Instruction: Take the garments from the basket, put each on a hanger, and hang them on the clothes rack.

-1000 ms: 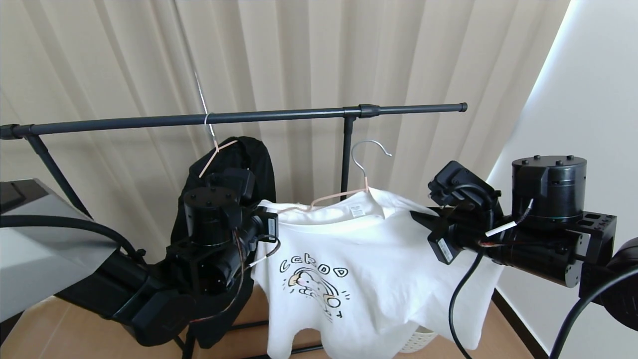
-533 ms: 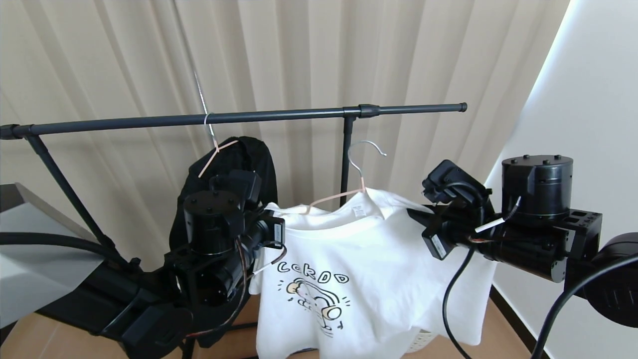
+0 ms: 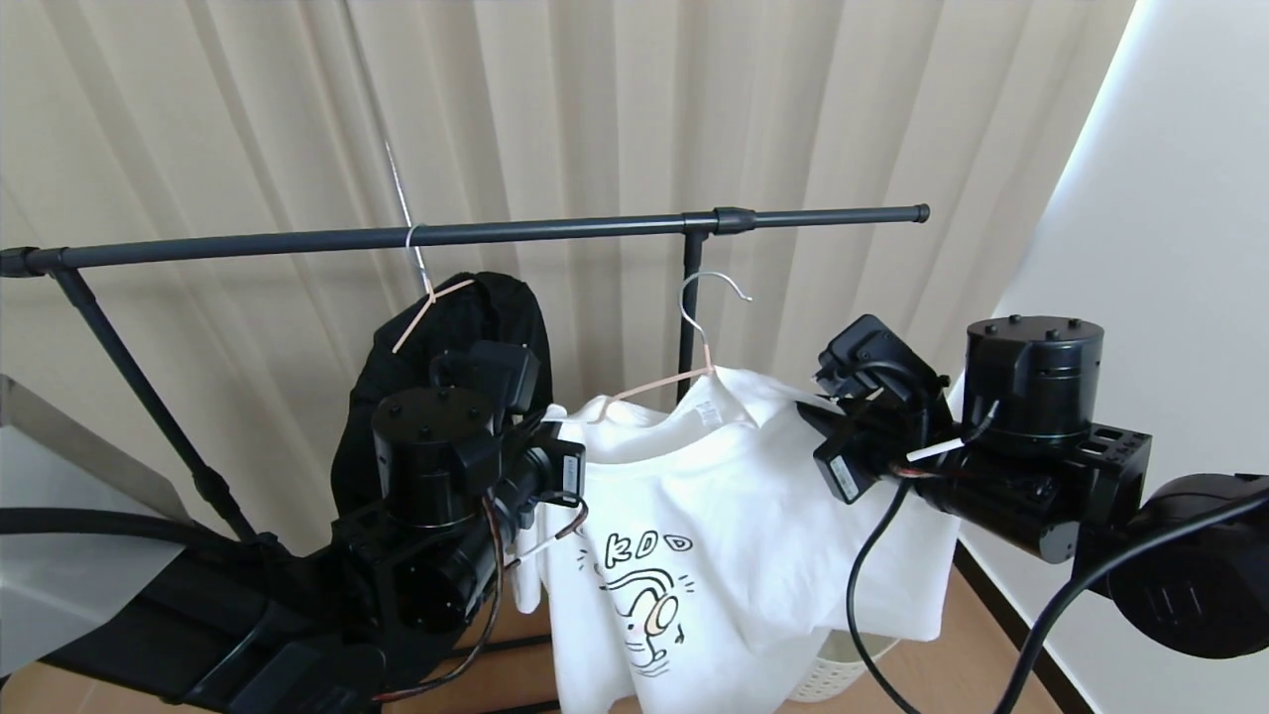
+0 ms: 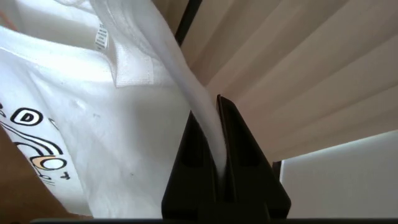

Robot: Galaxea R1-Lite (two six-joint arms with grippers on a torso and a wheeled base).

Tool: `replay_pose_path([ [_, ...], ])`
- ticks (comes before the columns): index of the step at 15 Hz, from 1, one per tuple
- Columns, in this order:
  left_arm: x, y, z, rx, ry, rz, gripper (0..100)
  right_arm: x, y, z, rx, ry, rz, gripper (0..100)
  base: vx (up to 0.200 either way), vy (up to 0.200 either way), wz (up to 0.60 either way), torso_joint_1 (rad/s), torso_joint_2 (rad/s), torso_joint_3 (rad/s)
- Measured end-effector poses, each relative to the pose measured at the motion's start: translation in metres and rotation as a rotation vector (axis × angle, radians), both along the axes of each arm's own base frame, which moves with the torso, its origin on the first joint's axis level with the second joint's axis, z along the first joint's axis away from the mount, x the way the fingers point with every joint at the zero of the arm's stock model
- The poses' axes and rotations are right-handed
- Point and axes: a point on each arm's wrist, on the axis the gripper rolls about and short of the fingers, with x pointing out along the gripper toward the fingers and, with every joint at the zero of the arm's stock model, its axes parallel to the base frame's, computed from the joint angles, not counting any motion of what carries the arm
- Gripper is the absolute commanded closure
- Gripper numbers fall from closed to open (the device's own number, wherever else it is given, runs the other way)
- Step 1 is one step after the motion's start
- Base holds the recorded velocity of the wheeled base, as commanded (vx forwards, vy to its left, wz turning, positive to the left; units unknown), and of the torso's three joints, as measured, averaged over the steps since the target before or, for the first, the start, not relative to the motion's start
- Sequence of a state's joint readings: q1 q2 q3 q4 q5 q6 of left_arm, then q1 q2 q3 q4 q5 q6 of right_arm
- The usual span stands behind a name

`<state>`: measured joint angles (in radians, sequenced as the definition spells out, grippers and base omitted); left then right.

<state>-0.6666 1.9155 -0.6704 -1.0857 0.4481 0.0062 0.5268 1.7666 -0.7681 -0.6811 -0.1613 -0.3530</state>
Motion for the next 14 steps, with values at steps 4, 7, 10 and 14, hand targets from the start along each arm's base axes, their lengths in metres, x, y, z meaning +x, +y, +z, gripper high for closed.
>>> replay_pose_path([
  [4,-0.004,-0.004,-0.001,-0.001,0.003,-0.017,100,-0.004,0.011,-0.012,0.019,0.039,0.04,100,0.0,0.0,0.0,0.0,0.0,0.0],
  [7,-0.004,-0.004,-0.001,0.001,0.006,-0.019,100,-0.014,0.01,-0.019,0.037,0.09,0.184,100,0.0,0.0,0.0,0.0,0.0,0.0],
  [10,-0.005,-0.005,-0.001,-0.001,0.004,-0.022,100,-0.021,0.007,-0.019,0.049,0.102,0.247,100,0.0,0.0,0.0,0.0,0.0,0.0],
  [14,-0.016,-0.011,0.006,-0.023,-0.007,-0.058,100,-0.015,0.011,-0.024,0.064,0.117,0.243,100,0.0,0.0,0.0,0.0,0.0,0.0],
])
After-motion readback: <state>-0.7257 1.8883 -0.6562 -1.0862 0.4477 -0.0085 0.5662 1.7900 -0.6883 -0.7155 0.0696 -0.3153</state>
